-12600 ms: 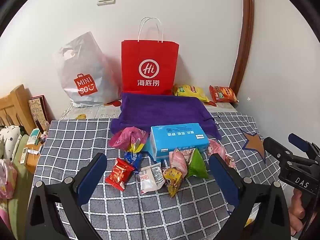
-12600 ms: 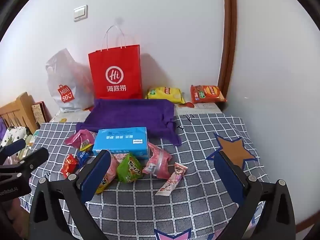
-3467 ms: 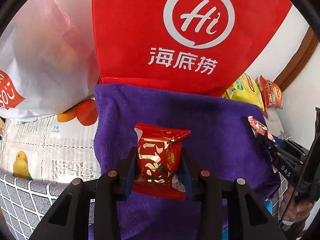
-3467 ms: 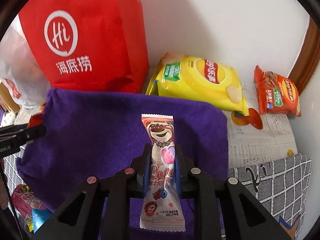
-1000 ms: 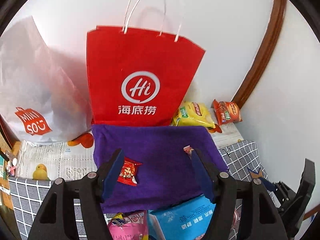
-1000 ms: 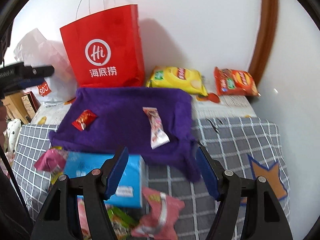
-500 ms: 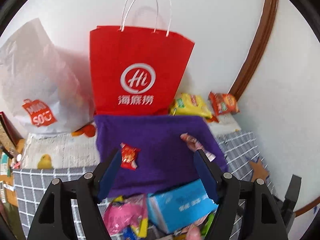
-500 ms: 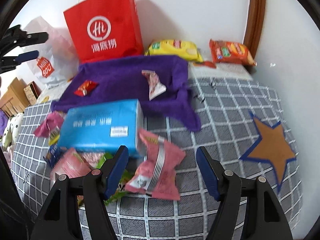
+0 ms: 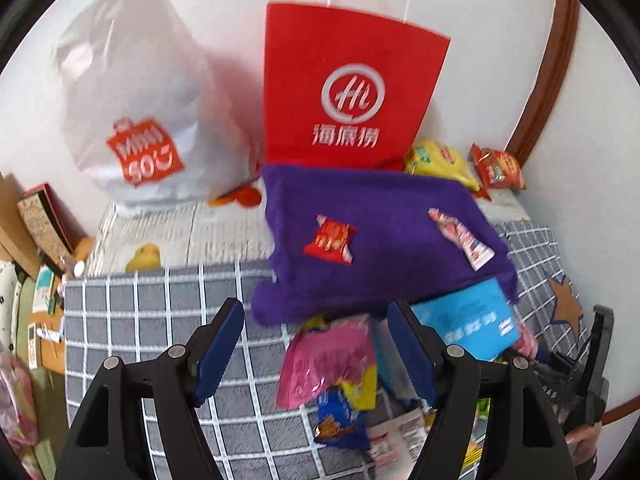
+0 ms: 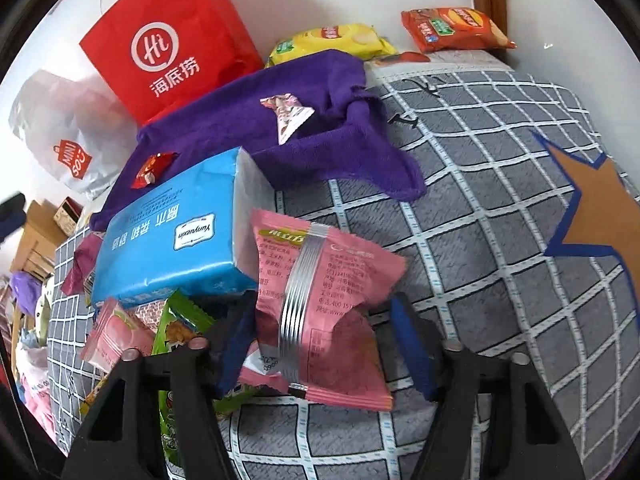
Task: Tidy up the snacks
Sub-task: 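Lower both tools back toward the remaining snacks on the bed, then grasp the pink bread bag with the right tool while the left grasps a magenta bag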
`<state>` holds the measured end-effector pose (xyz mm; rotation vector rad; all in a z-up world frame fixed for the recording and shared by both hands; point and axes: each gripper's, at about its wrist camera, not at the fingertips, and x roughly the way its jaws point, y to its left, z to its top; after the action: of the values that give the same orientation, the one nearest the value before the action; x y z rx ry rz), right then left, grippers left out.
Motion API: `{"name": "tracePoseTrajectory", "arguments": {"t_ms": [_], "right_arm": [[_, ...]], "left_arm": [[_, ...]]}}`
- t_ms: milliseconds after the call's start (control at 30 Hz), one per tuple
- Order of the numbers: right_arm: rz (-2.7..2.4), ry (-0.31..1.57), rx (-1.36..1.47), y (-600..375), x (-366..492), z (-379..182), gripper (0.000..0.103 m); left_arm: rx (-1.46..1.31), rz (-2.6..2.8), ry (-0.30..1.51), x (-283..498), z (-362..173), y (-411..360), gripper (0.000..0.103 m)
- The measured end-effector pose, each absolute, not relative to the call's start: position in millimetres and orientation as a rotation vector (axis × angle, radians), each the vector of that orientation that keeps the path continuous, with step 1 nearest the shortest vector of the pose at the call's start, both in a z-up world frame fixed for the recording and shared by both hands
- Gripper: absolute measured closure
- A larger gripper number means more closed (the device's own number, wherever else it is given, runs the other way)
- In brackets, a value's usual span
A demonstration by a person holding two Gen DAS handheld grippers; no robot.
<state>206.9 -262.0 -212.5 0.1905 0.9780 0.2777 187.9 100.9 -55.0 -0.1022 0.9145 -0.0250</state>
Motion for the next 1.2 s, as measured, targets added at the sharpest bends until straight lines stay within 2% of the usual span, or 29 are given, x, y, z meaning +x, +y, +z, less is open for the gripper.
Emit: {"name": "tracePoseTrajectory", "arguments": {"t_ms": [233, 600, 833, 1000, 1167, 1200], "right_arm": [[0.228, 0.863, 0.061, -270, 197, -202, 0.046], [0.214, 0.775, -0.092, -260, 189, -216, 0.045], [0.179, 0.774, -0.192, -248, 189, -223, 0.043], [0.209, 0.797, -0.13, -257, 193, -225, 0.043], [0.248, 0.815, -0.03, -269, 196, -225, 0.042], [0.243, 0.815, -0.038, -266, 196, -225, 0.042]], "left_arm": [[-0.147, -0.033, 0.963, 180, -91, 105, 0.03], [-0.088, -0.06, 0.981, 199, -132, 85, 0.03], [-0.15, -0.107, 0.974, 207, -149, 88, 0.027], [-0.197, -0.125, 1.002, 209, -169, 91, 0.027], [-0.198, -0.143, 0.943, 198, -162, 91, 0.031], [-0.21, -0.145, 0.933, 197, -161, 93, 0.037]]}}
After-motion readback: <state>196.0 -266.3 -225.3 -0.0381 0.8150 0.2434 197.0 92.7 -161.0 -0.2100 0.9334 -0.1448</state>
